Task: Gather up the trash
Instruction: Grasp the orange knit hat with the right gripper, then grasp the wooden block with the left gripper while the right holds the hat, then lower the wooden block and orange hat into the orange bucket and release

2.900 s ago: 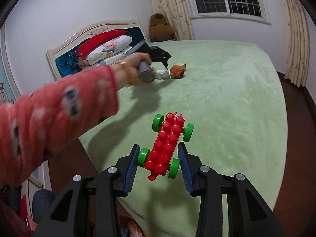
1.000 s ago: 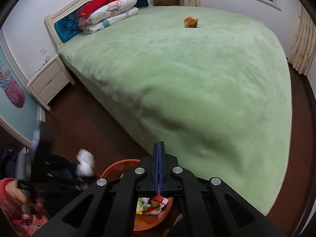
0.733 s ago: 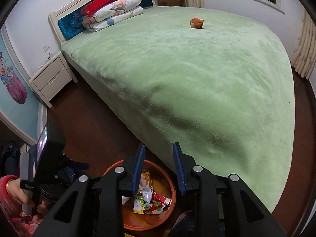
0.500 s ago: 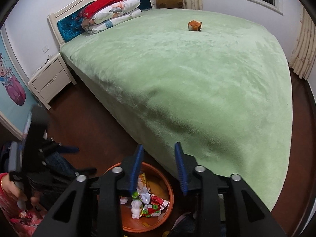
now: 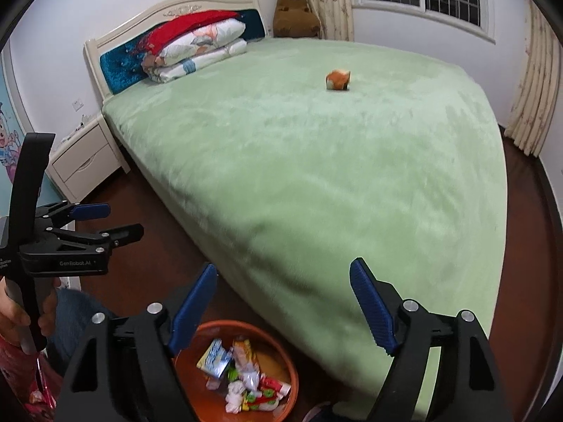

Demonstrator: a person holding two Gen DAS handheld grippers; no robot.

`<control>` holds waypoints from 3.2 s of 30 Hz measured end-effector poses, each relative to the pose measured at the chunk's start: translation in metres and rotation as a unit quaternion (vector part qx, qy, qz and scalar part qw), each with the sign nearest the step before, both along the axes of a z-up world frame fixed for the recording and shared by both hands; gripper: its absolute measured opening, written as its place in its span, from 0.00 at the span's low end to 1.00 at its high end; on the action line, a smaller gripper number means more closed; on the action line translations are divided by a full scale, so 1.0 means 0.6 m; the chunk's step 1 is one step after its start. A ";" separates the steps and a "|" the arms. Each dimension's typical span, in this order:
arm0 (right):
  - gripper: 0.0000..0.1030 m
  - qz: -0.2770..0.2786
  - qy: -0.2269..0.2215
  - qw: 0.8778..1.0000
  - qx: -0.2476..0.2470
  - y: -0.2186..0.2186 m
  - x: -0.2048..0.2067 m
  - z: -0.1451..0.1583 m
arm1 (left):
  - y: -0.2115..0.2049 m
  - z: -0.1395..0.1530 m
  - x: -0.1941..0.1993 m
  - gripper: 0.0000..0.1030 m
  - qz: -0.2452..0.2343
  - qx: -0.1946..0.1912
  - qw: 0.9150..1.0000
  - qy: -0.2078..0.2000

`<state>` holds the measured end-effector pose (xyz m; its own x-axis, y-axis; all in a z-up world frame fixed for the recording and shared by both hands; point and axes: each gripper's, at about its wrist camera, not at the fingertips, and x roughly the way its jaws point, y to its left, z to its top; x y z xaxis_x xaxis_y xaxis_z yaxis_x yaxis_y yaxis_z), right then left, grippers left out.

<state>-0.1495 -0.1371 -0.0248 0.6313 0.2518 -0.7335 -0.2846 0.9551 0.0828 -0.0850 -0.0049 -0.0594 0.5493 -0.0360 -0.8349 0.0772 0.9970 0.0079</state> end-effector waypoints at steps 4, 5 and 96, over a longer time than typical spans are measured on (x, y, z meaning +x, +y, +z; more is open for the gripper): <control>0.81 0.000 -0.032 0.999 -0.009 0.003 0.054 0.034 | 0.009 0.023 0.032 0.88 0.013 0.000 1.000 -0.022; 0.81 0.002 -0.037 0.999 -0.011 0.005 0.071 0.040 | 0.012 0.027 0.038 0.88 0.016 -0.003 0.999 -0.028; 0.26 -0.035 -0.056 0.991 0.119 -0.186 0.175 0.028 | -0.261 -0.017 0.749 0.35 -0.080 0.067 0.990 -0.092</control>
<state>-0.0447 -0.2484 -0.0079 0.7271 0.3612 -0.5839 -0.2378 0.9303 0.2793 0.3643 -0.1617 -0.0697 0.6882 -0.0293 -0.7249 0.2183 0.9612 0.1684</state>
